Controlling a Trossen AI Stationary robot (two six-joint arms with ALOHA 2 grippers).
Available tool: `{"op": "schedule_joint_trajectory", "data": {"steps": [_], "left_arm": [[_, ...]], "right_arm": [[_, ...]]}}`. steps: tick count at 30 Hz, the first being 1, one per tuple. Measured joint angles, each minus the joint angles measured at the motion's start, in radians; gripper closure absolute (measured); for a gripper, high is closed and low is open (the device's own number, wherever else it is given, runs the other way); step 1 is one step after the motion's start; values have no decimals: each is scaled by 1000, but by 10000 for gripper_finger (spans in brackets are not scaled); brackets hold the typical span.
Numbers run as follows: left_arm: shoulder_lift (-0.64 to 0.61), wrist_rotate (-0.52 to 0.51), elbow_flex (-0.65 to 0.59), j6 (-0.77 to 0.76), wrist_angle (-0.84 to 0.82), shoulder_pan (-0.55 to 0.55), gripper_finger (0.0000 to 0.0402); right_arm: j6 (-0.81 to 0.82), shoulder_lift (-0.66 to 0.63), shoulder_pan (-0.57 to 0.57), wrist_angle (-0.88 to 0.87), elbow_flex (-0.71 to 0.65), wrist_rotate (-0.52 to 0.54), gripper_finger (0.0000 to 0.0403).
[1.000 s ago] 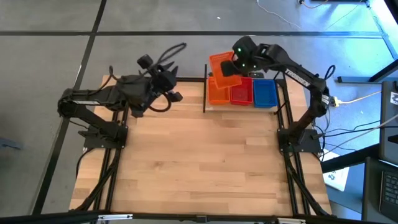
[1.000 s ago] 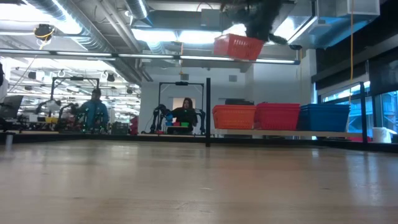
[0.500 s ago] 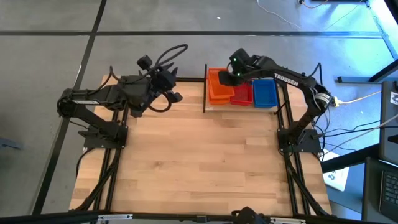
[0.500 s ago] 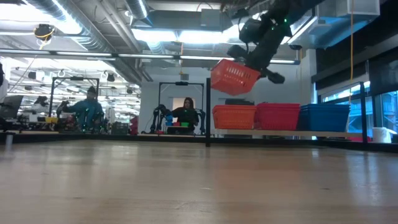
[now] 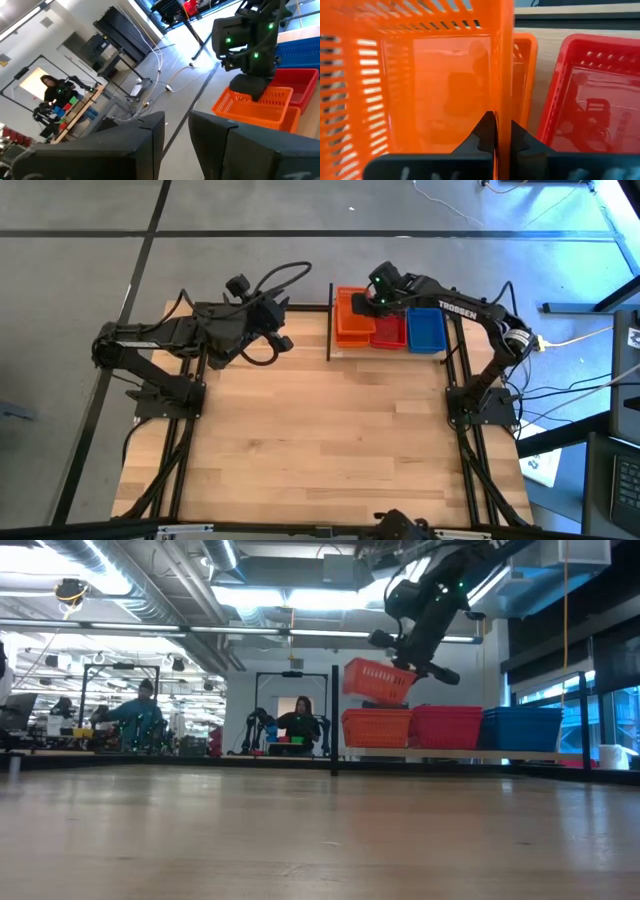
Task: Stack baskets on shelf by color
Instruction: Stack the right orange basket on top of the stacked orange baskets on the shelf
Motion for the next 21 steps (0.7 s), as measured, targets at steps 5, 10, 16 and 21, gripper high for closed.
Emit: {"op": "schedule_joint_trajectory", "data": {"steps": [5,10,16,21], "left_arm": [[0,0,0,0,-7,0,319],[0,0,0,1,-13,0,319],[0,0,0,1,-12,0,319],[0,-1,0,1,-12,0,319]], "right_arm": [[0,46,0,8,0,-3,403],[-2,75,0,31,0,1,402],[-9,84,-4,25,0,0,380],[-24,86,-5,32,0,0,348]]}}
